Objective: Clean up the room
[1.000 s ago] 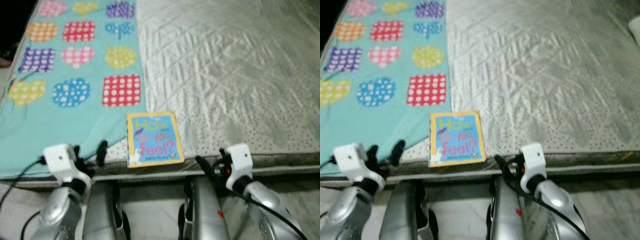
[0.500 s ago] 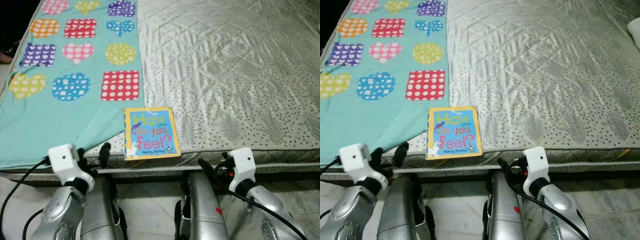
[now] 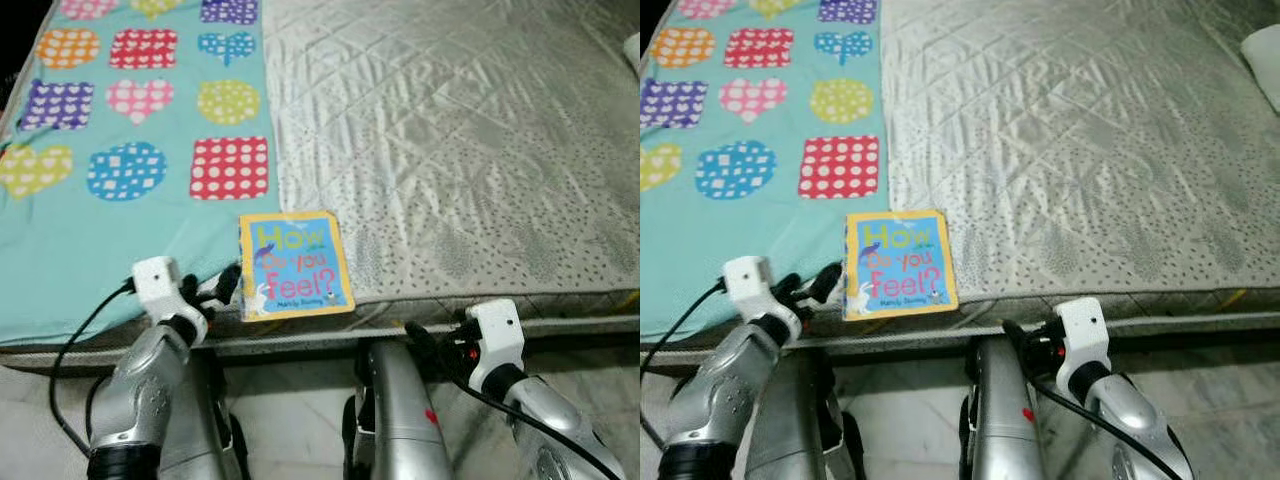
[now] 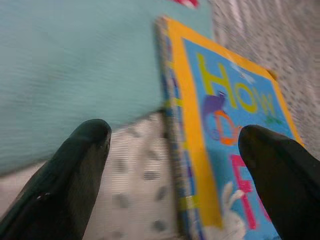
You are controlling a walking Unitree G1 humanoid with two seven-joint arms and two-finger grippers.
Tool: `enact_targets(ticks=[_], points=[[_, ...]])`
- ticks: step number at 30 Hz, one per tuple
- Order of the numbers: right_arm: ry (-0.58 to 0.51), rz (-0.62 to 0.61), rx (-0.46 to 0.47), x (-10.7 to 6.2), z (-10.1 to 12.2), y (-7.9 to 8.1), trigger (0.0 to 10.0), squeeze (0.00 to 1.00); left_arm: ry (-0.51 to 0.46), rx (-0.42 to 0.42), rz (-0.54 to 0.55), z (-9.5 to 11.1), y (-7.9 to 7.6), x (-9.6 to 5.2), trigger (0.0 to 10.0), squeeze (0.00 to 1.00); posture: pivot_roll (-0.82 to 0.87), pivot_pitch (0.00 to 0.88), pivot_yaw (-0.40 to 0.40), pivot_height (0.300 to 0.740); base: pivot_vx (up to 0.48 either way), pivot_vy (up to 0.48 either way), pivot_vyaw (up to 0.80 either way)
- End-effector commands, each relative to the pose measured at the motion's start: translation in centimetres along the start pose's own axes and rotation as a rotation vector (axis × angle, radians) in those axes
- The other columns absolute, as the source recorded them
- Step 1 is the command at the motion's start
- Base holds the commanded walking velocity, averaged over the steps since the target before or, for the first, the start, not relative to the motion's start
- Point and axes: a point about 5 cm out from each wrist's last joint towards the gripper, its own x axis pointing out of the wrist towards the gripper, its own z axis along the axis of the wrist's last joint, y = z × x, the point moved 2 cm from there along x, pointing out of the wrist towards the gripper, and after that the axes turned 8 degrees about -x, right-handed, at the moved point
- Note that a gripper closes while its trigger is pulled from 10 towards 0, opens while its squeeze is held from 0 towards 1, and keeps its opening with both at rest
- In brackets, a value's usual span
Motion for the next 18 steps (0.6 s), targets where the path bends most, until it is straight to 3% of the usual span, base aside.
enact_targets(ticks=[1,8,16,17,18], points=[[0.013,-0.027,0.01,-0.7,-0.2,-0.5,10.0,0.0,0.051,-0.011,-0.015,-1.3,0.1,0.2,10.0,0.0,-0.17,0.329,-0.085,0.547,0.0,0.0,0.0],[0.018,-0.026,0.008,-0.7,-0.1,-0.5,10.0,0.0,0.12,-0.054,-0.1,-3.0,-1.7,1.8,10.0,0.0,-0.18,0.329,-0.086,0.547,0.0,0.0,0.0],[0.019,-0.028,0.008,-0.7,-0.1,-0.4,10.0,0.0,0.198,-0.157,-0.198,-5.2,-3.1,1.9,10.0,0.0,-0.18,0.326,-0.082,0.547,0.0,0.0,0.0],[0.019,-0.028,0.007,-0.6,-0.1,-0.4,10.0,0.0,0.207,-0.194,-0.235,-5.3,-3.5,1.9,6.7,0.0,-0.17,0.326,-0.083,0.547,0.0,0.0,0.0],[0.019,-0.028,0.007,-0.6,-0.1,-0.4,10.0,0.0,0.21,-0.219,-0.252,-5.4,-3.7,1.9,1.5,0.0,-0.17,0.323,-0.083,0.547,0.0,0.0,0.0]])
